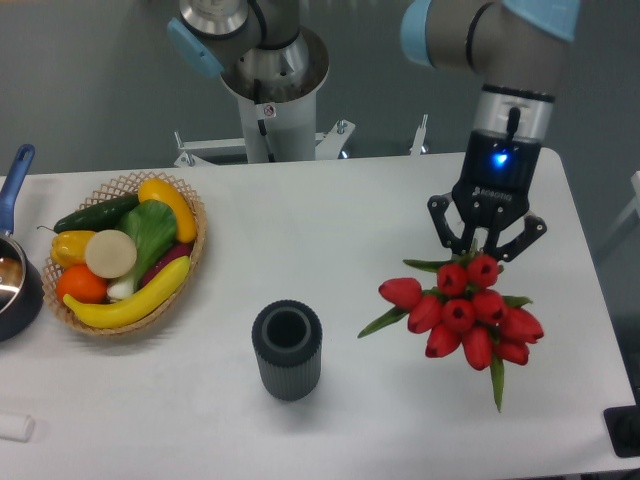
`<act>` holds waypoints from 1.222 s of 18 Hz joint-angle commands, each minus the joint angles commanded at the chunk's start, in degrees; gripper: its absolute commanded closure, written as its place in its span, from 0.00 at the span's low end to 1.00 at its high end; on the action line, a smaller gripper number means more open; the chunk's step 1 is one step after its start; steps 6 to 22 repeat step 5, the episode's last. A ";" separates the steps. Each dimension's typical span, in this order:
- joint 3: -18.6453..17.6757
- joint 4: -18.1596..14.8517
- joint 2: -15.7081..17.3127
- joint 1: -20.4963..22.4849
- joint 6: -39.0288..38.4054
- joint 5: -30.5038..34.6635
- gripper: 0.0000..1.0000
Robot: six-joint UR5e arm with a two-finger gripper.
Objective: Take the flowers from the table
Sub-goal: 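Lift the gripped tulip bunch up off the table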
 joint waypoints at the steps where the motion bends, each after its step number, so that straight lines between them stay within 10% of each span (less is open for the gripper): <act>1: 0.61 0.00 -0.09 -0.09 -0.09 0.00 0.77; 22: 0.18 0.00 -0.18 -0.17 0.00 0.00 0.77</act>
